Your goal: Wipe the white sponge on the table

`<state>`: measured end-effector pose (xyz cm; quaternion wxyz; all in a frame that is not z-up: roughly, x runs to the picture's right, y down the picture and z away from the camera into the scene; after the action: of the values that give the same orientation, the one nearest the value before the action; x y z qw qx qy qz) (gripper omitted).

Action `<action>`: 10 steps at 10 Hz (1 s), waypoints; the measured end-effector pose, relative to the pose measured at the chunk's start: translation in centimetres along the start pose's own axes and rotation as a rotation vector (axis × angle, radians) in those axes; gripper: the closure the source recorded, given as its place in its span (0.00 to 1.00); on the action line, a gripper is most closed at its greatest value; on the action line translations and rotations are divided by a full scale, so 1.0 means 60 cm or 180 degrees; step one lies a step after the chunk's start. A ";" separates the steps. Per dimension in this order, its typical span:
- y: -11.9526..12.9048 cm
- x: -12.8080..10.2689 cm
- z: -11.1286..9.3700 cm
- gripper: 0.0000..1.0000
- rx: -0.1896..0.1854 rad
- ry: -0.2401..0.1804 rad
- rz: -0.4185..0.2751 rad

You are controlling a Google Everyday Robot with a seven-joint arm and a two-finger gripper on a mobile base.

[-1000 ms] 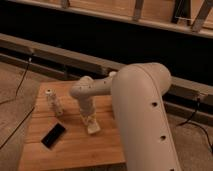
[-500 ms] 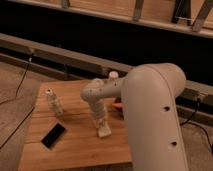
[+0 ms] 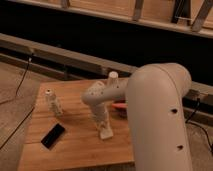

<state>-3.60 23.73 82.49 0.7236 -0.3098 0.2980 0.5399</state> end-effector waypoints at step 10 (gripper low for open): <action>0.161 0.057 0.006 0.90 -0.0258 0.0020 -0.0428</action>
<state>-12.06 28.22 78.90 0.7442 -0.3599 0.2568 0.5007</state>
